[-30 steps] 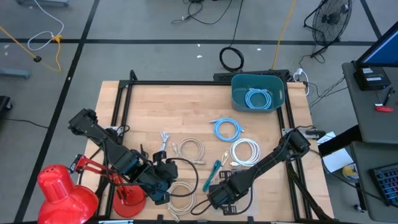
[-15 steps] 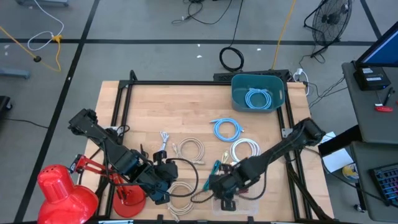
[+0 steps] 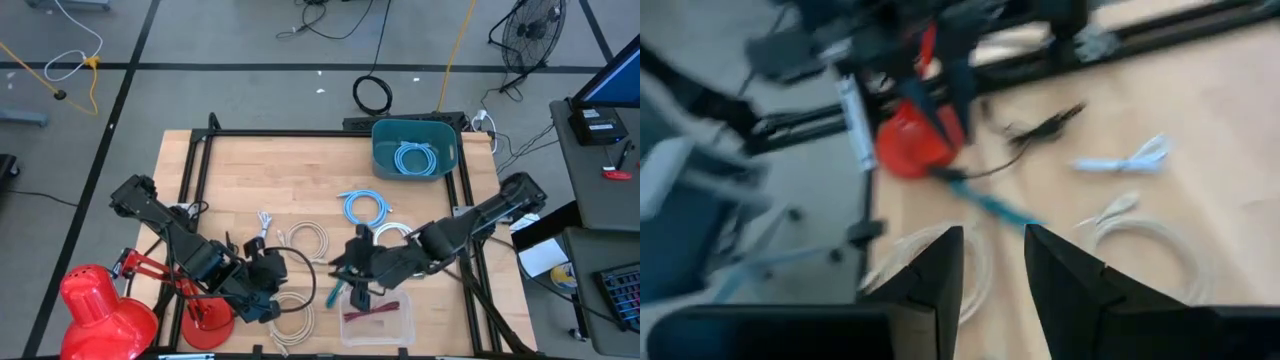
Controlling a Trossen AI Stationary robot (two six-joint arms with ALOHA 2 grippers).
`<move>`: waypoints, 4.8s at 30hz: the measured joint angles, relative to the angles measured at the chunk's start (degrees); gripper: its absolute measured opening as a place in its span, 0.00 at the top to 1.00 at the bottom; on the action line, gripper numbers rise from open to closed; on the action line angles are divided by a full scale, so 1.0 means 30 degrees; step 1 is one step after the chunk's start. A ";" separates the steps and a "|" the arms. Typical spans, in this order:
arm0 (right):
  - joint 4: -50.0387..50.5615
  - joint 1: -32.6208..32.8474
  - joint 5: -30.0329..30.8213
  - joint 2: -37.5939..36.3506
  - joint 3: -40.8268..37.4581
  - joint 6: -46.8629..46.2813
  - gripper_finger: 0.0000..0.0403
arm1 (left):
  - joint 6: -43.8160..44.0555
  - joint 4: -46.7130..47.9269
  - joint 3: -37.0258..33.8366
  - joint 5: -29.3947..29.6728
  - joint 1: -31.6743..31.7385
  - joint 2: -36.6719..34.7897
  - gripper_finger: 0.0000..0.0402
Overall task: Pick & Place USB Port
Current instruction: Put the blue HDMI cable into the blue bin
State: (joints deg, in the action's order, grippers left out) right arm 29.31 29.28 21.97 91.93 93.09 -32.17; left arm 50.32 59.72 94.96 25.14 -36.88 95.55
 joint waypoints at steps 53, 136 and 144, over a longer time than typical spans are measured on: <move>0.1251 -1.4932 -0.4929 -0.3798 -0.9775 0.8137 0.77 | -0.2345 -0.4383 -0.0005 -0.0834 0.8369 0.0000 0.88; 0.1707 -1.6290 -0.5906 0.2364 -0.9870 1.1964 0.60 | -0.2474 -0.4385 -0.0007 0.0301 0.5574 0.0000 0.88; 0.1207 -1.7175 -0.6533 0.2378 -1.0415 1.1612 0.60 | -0.2605 -0.4400 -0.0007 0.0478 0.5574 0.0000 0.88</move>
State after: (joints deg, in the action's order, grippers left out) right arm 32.94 -22.25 2.37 99.07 61.85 2.67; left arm 42.50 46.52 94.94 26.58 -20.16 95.55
